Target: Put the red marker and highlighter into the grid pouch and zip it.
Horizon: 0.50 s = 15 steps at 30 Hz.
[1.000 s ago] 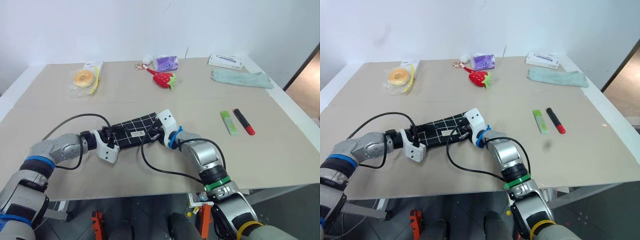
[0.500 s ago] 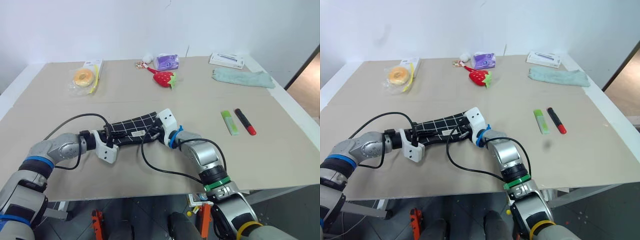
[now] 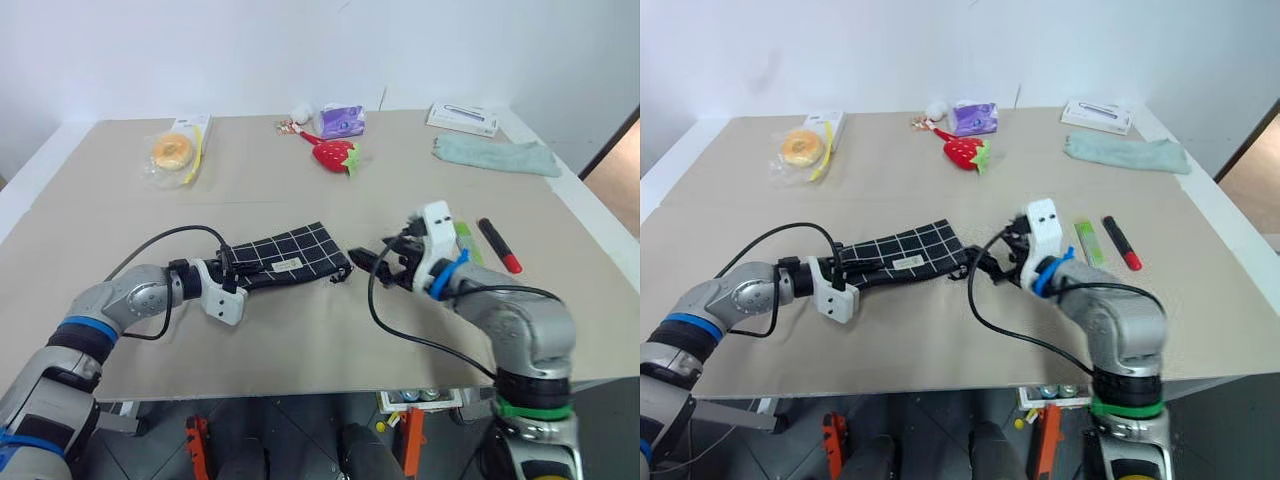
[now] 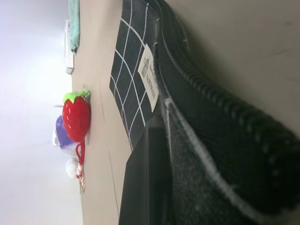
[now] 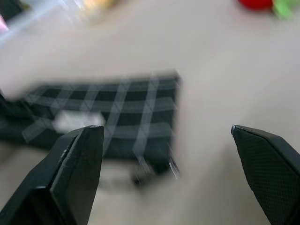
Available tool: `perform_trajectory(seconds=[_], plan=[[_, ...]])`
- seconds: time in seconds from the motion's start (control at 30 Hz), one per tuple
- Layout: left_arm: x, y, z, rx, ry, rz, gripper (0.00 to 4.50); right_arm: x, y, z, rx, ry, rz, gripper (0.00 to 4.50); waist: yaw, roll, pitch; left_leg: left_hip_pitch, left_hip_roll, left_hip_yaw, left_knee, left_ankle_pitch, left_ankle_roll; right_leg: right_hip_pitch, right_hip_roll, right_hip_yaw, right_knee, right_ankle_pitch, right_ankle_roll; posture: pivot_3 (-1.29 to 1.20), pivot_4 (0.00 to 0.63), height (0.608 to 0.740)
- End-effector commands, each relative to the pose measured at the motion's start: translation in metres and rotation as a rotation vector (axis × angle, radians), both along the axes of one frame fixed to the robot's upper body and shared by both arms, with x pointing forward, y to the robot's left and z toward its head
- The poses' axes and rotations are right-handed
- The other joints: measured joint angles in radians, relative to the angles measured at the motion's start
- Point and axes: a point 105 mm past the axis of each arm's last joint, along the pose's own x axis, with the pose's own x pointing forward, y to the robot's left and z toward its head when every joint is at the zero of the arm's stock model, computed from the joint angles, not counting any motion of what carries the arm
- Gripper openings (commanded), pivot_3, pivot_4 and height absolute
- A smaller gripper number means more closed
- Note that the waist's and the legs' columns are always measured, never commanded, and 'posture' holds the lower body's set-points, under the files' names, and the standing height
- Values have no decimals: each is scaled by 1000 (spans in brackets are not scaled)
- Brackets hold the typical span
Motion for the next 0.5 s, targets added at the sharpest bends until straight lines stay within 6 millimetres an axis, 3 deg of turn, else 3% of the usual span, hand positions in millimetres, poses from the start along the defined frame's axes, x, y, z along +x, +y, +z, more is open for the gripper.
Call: perform_trajectory(seconds=[0.03,0.27,0.5], plan=[[-1,-9,9,-55,-29,-12,0,-11,7,-2,20,85,11,4415,-3,0,0,0,1,0,0,0,0,0,1,0,0,0,0,0,150,740],[0,-18,21,-84,-82,-32,0,0,34,-11,73,130,-20,4415,-7,-2,1,-1,1,0,0,0,0,0,2,2,0,1,0,0,150,740],[-1,-20,22,-83,-92,-35,0,16,29,-31,14,177,-124,4415,-8,-3,2,-2,1,0,-2,0,0,-2,1,1,0,-1,0,0,150,740]])
